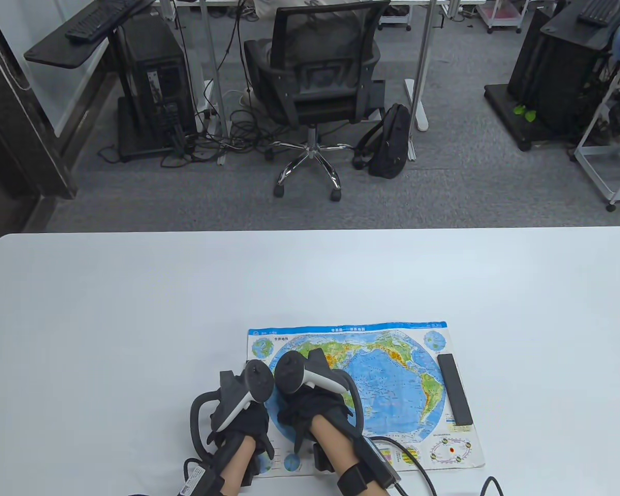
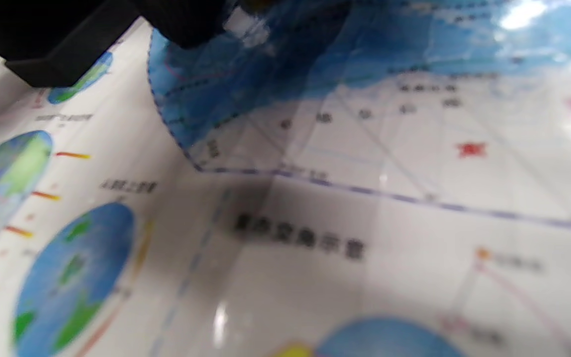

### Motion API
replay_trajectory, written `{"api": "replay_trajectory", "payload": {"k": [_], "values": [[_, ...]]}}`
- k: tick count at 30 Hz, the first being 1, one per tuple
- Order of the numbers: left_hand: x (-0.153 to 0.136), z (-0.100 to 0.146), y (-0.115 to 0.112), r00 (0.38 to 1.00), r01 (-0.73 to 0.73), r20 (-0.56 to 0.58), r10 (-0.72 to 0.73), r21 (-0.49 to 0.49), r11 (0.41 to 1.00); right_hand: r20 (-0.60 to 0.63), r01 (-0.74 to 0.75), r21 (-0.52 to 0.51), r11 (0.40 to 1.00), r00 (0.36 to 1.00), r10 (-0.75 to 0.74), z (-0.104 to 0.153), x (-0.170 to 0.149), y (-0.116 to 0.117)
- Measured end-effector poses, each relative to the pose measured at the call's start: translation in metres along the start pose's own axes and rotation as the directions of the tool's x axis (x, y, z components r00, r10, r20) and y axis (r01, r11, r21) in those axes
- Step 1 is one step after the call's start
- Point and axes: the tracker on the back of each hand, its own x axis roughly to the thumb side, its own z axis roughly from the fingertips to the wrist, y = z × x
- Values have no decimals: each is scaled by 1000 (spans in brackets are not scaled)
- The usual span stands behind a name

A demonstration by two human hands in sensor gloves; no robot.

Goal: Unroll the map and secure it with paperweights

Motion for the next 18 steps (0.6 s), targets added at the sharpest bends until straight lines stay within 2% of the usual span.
{"api": "replay_trajectory", "payload": {"k": [5,9,12,16,18], "values": [[-5,-1,2,999,-48,-8,48,-12,999,17,0,-18,1000,1000,0,2,-2,-1],[-12,-3,6,989,-146,-14,146,-87,985,60,38,-80,996,998,-33,10,-9,-6],[-19,-2,20,979,-199,-54,195,-87,976,92,67,-148,987,994,-54,25,-20,-17],[-19,3,44,971,-240,-40,238,-55,969,111,139,-160,977,986,-122,53,-39,-39],[-14,8,59,964,-266,-7,266,-31,963,126,165,-217,962,982,-140,71,-50,-53]]}}
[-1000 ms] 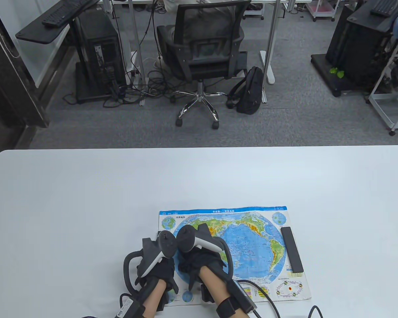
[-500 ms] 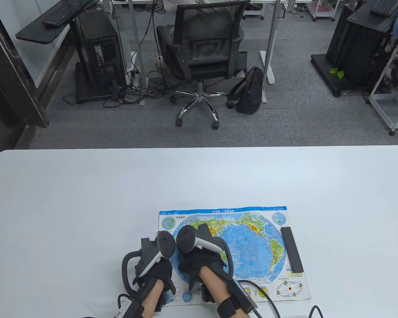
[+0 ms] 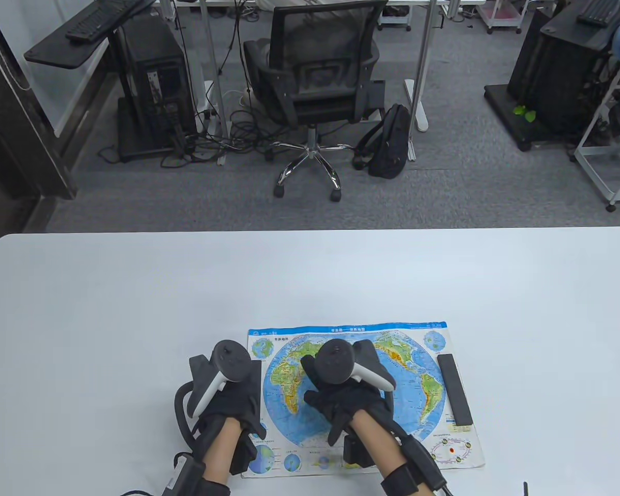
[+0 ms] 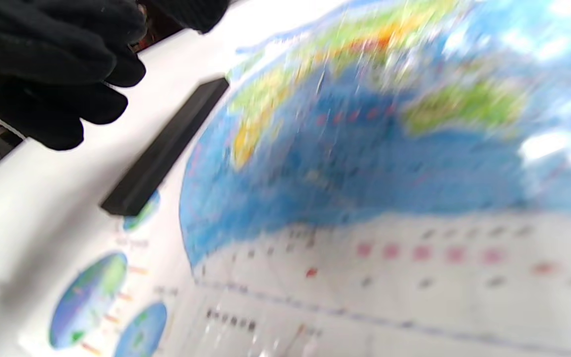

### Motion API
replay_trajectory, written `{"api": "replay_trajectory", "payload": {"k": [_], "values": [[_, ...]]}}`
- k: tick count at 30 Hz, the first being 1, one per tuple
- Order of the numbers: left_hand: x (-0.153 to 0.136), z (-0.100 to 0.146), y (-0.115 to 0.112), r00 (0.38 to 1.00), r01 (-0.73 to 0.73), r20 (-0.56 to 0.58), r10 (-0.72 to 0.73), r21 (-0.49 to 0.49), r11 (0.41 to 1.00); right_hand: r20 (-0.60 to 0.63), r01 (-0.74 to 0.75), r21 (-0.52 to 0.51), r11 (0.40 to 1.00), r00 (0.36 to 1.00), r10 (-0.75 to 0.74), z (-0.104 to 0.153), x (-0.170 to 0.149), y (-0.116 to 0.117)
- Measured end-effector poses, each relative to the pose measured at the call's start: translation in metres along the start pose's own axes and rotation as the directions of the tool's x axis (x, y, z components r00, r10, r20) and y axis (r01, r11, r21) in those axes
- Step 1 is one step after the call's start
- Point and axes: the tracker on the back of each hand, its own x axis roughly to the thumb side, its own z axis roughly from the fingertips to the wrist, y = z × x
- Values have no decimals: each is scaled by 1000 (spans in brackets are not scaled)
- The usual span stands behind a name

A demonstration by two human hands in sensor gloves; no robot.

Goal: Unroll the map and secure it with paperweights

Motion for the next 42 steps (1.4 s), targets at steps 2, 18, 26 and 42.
{"api": "replay_trajectory", "payload": {"k": [2,18,26,42], "values": [[13,8,13,998,-34,55,32,37,999,23,37,-58,998,999,-36,15,-5,-17],[57,57,-20,705,-430,621,343,-10,903,294,291,-351,890,937,-190,112,-55,-33],[47,50,-50,703,-420,625,339,-19,907,287,330,-357,874,929,-233,111,-82,-13],[35,44,-68,754,-354,580,307,-35,935,222,329,-309,892,937,-269,103,-98,10]]}}
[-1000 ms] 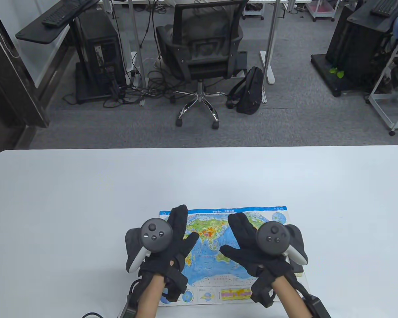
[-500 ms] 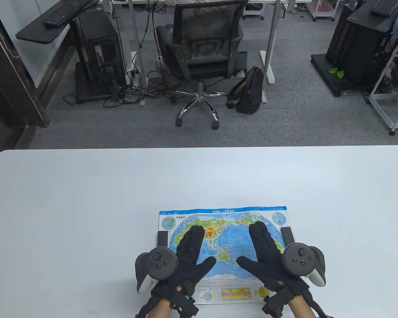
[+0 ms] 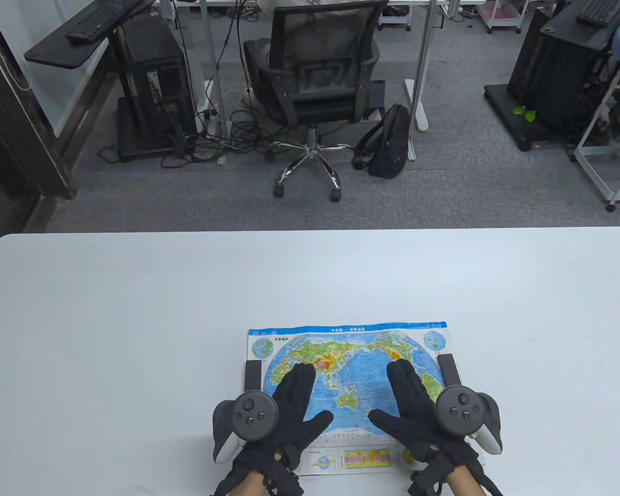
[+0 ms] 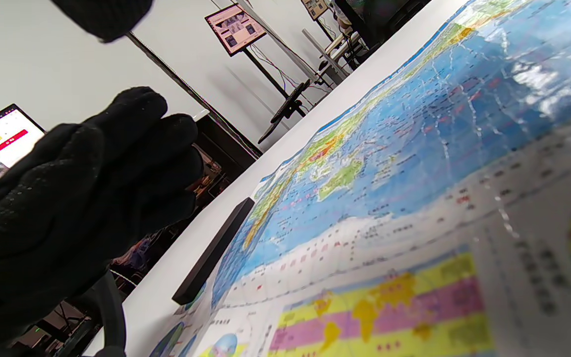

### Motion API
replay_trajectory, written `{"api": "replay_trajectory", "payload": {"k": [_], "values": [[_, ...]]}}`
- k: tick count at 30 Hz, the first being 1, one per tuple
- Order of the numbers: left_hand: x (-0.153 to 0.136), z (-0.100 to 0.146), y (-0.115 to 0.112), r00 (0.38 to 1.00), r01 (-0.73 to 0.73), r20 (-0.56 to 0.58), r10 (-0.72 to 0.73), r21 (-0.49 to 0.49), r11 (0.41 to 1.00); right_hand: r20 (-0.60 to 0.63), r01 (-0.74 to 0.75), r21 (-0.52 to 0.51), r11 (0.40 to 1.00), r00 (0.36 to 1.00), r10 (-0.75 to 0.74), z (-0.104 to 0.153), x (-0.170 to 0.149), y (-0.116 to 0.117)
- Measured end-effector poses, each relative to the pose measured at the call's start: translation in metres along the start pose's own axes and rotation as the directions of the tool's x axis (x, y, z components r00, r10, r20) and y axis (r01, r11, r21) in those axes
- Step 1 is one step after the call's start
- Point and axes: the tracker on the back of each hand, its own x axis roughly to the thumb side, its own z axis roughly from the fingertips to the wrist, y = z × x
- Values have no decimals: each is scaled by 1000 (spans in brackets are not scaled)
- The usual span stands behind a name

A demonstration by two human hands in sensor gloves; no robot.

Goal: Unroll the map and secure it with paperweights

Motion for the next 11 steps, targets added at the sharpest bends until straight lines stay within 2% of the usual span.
{"api": "replay_trajectory", "payload": {"k": [11], "values": [[-1,-1,0,1000,-2,1,2,-4,1000,-2,-3,3,1000,1000,3,0,1,1]]}}
